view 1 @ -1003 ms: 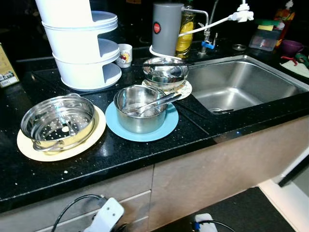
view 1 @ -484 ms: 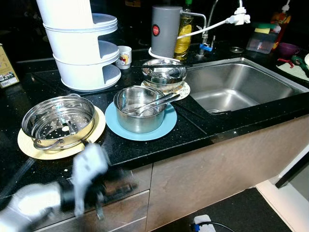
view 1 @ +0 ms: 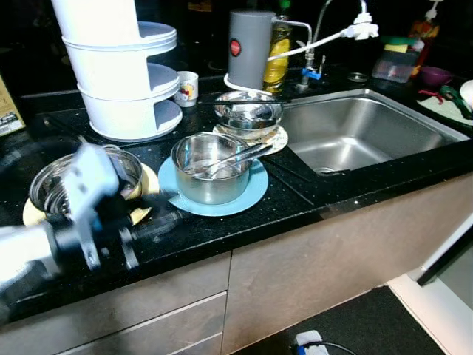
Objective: Kitchen organization
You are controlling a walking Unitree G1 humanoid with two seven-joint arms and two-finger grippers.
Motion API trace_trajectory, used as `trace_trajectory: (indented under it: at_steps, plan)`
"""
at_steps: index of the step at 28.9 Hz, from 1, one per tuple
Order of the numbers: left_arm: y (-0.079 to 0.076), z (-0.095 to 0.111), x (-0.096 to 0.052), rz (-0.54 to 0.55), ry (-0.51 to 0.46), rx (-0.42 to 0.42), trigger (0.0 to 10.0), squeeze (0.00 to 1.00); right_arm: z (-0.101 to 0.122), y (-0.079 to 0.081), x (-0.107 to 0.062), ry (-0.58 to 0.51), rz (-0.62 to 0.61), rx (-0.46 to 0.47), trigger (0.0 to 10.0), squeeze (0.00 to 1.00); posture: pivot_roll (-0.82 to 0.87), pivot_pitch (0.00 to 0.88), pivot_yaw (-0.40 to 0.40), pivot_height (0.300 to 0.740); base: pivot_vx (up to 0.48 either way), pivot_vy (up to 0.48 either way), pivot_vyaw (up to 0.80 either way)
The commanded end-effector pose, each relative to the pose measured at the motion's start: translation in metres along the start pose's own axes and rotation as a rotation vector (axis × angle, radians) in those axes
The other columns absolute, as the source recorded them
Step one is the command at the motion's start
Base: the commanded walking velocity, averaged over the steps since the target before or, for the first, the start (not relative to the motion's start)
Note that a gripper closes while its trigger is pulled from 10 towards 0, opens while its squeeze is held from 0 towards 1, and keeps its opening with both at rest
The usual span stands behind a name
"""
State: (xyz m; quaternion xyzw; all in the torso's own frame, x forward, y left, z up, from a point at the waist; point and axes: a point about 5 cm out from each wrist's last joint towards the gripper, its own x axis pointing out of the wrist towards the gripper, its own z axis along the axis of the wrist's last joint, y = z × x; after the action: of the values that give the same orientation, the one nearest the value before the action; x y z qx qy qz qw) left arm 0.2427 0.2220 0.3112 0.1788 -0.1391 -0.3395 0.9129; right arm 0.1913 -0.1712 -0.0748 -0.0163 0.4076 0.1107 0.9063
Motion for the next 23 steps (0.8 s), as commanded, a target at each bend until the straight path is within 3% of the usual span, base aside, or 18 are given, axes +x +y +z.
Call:
trace_trajectory:
  at_steps: [1, 2, 3, 5, 7, 8, 14, 17, 19, 20, 21, 22, 23]
  plan:
    - [0.018, 0.001, -0.009, 0.09, 0.039, 0.062, 10.0, 0.0, -0.003, 0.002, 0.0, 0.015, 0.01, -0.001, 10.0, 0.0, 0.0, 0.097, -0.054, 0.74, 0.0, 0.0, 0.0]
    - [0.028, 0.0, -0.014, 0.143, 0.079, 0.105, 10.0, 0.0, -0.003, 0.003, 0.0, 0.014, 0.012, 0.0, 10.0, 0.0, 0.0, 0.097, -0.055, 0.74, 0.0, 0.0, 0.0]
    - [0.028, 0.0, -0.014, 0.143, 0.079, 0.105, 10.0, 0.0, -0.003, 0.003, 0.0, 0.014, 0.012, 0.0, 10.0, 0.0, 0.0, 0.097, -0.055, 0.74, 0.0, 0.0, 0.0]
    - [0.039, -0.002, -0.023, 0.167, 0.165, 0.185, 10.0, 0.0, -0.002, 0.004, 0.0, 0.014, 0.014, 0.002, 10.0, 0.0, 0.0, 0.098, -0.056, 0.74, 0.0, 0.0, 0.0]
    - [0.039, -0.002, -0.023, 0.167, 0.165, 0.185, 10.0, 0.0, -0.002, 0.004, 0.0, 0.014, 0.014, 0.002, 10.0, 0.0, 0.0, 0.098, -0.056, 0.74, 0.0, 0.0, 0.0]
    - [0.043, -0.001, -0.026, 0.163, 0.195, 0.225, 10.0, 0.0, -0.002, 0.004, 0.001, 0.014, 0.015, 0.002, 10.0, 0.0, 0.01, 0.103, -0.059, 0.74, 0.0, 0.0, 0.0]
    - [0.048, 0.01, -0.042, 0.045, 0.255, 0.204, 10.0, 0.0, -0.002, 0.006, 0.001, 0.014, 0.019, 0.002, 10.0, 0.0, 0.01, 0.108, -0.059, 0.74, 0.0, 0.0, 0.0]
    - [0.054, 0.015, -0.059, -0.047, 0.354, 0.176, 10.0, 0.0, -0.003, 0.006, 0.001, 0.015, 0.02, 0.007, 10.0, 0.0, 0.02, 0.111, -0.059, 0.74, 0.0, 0.0, 0.0]
    - [0.055, 0.016, -0.061, -0.059, 0.37, 0.172, 10.0, 0.05, -0.003, 0.006, 0.001, 0.016, 0.02, 0.006, 10.0, 0.0, 0.02, 0.112, -0.06, 0.74, 0.0, 0.0, 0.0]
    - [0.053, 0.015, -0.062, -0.091, 0.385, 0.159, 10.0, 0.42, -0.004, 0.007, 0.001, 0.018, 0.022, 0.006, 10.0, 0.0, 0.02, 0.114, -0.06, 0.74, 0.0, 0.0, 0.0]
    - [0.053, 0.015, -0.062, -0.091, 0.385, 0.159, 10.0, 0.42, -0.004, 0.007, 0.001, 0.018, 0.022, 0.006, 10.0, 0.0, 0.02, 0.114, -0.06, 0.74, 0.0, 0.0, 0.0]
    - [0.046, 0.009, -0.061, -0.152, 0.43, 0.133, 10.0, 1.0, -0.004, 0.008, 0.001, 0.02, 0.024, 0.006, 10.0, 0.0, 0.02, 0.116, -0.059, 0.74, 0.0, 0.0, 0.0]
    - [0.046, 0.009, -0.061, -0.152, 0.43, 0.133, 10.0, 1.0, -0.004, 0.008, 0.001, 0.02, 0.024, 0.006, 10.0, 0.0, 0.02, 0.116, -0.059, 0.74, 0.0, 0.0, 0.0]
